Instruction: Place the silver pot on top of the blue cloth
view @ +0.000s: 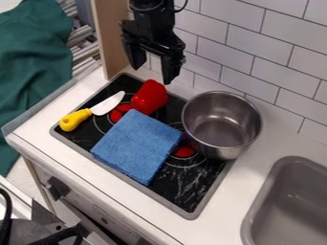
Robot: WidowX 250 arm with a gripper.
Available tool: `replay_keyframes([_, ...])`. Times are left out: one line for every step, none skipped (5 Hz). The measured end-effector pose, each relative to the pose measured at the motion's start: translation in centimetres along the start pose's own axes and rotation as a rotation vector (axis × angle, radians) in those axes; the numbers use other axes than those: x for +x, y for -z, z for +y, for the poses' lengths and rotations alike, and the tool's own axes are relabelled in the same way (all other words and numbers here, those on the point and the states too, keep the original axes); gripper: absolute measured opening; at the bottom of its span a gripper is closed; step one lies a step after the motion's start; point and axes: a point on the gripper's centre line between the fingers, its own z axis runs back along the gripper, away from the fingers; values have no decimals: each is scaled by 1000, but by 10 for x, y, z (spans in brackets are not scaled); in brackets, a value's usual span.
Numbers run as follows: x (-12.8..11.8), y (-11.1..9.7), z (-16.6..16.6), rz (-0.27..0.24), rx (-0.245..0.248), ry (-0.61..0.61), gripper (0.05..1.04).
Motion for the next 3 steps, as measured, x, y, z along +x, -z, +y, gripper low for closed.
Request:
replay_keyframes([-6, 9, -2, 29, -9, -1, 1004])
replay_keyframes([-10, 16, -3, 14, 0, 6, 1004])
replay_keyframes([-13, 4, -15, 6, 25, 41, 1004])
